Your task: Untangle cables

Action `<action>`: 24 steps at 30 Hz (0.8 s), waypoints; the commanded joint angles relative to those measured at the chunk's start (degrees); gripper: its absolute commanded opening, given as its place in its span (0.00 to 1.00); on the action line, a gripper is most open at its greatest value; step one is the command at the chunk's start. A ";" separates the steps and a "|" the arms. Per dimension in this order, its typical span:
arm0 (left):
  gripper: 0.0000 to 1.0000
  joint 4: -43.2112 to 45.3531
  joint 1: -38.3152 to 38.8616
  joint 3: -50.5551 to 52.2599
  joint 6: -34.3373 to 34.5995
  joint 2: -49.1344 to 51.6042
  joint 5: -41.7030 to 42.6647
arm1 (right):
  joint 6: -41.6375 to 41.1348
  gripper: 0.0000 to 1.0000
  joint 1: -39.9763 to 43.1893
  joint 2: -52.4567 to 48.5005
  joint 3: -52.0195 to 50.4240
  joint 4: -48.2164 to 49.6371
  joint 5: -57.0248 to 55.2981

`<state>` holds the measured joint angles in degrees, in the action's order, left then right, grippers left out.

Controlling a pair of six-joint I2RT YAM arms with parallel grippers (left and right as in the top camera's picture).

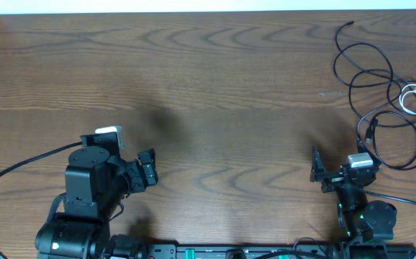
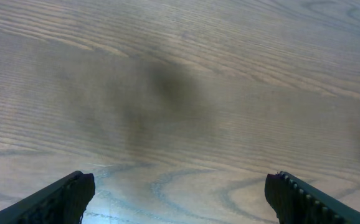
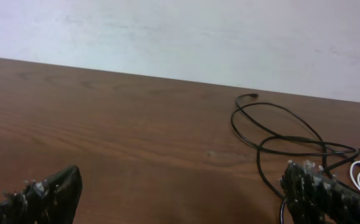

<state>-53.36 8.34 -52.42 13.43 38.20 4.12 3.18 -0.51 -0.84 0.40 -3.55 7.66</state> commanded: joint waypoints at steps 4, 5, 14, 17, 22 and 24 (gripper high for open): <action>0.93 0.07 -0.17 0.24 -0.74 0.07 -0.74 | 0.50 0.99 -0.33 0.35 -0.09 -0.24 -0.24; 0.93 0.07 -0.17 0.24 -0.74 0.07 -0.74 | 0.50 0.99 -0.33 0.35 -0.09 -0.24 -0.24; 0.93 1.42 -2.05 1.62 -2.27 -2.10 -2.05 | 0.50 0.99 -0.33 0.35 -0.09 -0.24 -0.24; 0.93 7.28 -4.24 5.64 -3.34 -6.36 -2.03 | 0.50 0.99 -0.33 0.35 -0.09 -0.24 -0.24; 0.93 18.84 -7.56 18.23 -3.30 -16.87 -1.57 | 0.50 0.99 -0.33 0.35 -0.09 -0.24 -0.24; 0.93 23.39 -8.41 23.67 -3.30 -21.05 -1.57 | 0.50 0.99 -0.33 0.35 -0.09 -0.24 -0.24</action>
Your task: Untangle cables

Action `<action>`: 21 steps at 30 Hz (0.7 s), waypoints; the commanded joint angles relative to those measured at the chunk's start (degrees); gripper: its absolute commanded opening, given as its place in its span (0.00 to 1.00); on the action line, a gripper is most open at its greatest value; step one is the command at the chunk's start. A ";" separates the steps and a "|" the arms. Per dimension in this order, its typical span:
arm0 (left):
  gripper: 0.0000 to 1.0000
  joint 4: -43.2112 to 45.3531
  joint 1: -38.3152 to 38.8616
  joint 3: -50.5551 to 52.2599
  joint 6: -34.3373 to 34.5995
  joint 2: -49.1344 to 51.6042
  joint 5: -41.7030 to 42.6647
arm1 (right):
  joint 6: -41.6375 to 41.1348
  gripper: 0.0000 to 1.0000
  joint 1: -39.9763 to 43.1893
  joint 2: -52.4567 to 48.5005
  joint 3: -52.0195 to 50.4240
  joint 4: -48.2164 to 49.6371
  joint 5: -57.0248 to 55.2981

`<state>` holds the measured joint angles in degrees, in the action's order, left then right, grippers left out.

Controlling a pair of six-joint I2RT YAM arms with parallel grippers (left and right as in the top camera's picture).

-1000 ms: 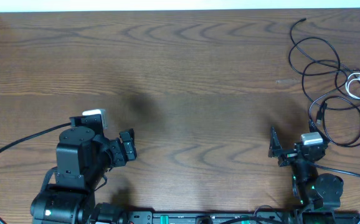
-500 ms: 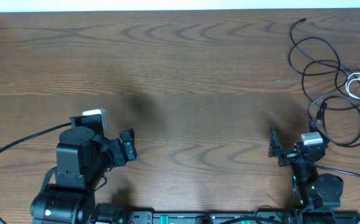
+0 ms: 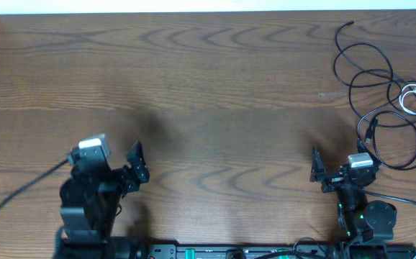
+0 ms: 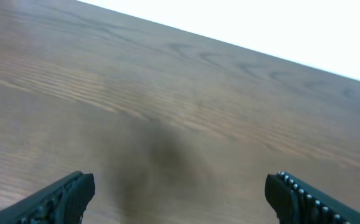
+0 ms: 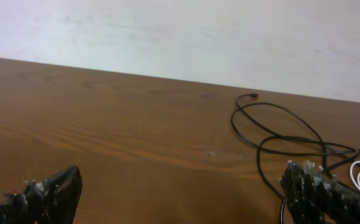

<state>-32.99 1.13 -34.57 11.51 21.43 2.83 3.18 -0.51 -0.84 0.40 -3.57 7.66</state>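
A black cable (image 3: 372,75) lies in loose loops at the table's far right, tangled with a small white cable. In the right wrist view the black cable (image 5: 279,127) loops ahead and to the right, and the white cable shows at the right edge. My right gripper (image 5: 180,196) stands open low over the table just short of the loops, its right finger close to a black strand. Far from the cables, at the near left, my left gripper (image 3: 134,165) is open and empty over bare wood (image 4: 180,196).
The brown wooden table (image 3: 208,86) reaches back to a white wall along its far edge. Both arm bases and a black rail sit at the near edge. A black supply lead runs off the left arm at the near left.
My left arm has drawn back toward the near edge and to the left, and its camera now tilts up to show the table's far edge. The right arm and the cables are unchanged.
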 commanded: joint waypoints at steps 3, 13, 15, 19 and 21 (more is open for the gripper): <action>0.93 10.29 -1.70 13.88 -1.38 -10.25 -0.31 | 0.50 0.99 -0.33 0.35 -0.09 -0.22 -0.24; 0.93 37.46 -2.36 33.05 -2.78 -20.06 -0.33 | 0.50 0.99 -0.33 0.35 -0.09 -0.22 -0.24; 0.93 39.50 -2.51 34.34 -5.07 -20.85 -0.46 | 0.50 0.99 -0.33 0.35 -0.09 -0.22 -0.24; 0.93 38.99 -2.78 34.34 -11.04 -21.38 -0.50 | 0.50 0.99 -0.33 0.35 -0.09 -0.22 -0.24; 0.93 35.82 -2.78 34.34 -11.76 -21.35 -0.52 | 0.50 0.99 -0.33 0.35 -0.09 -0.22 -0.24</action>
<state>4.78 -1.23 -0.36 4.21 0.58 2.79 3.18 -0.51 -0.84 0.40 -3.55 7.66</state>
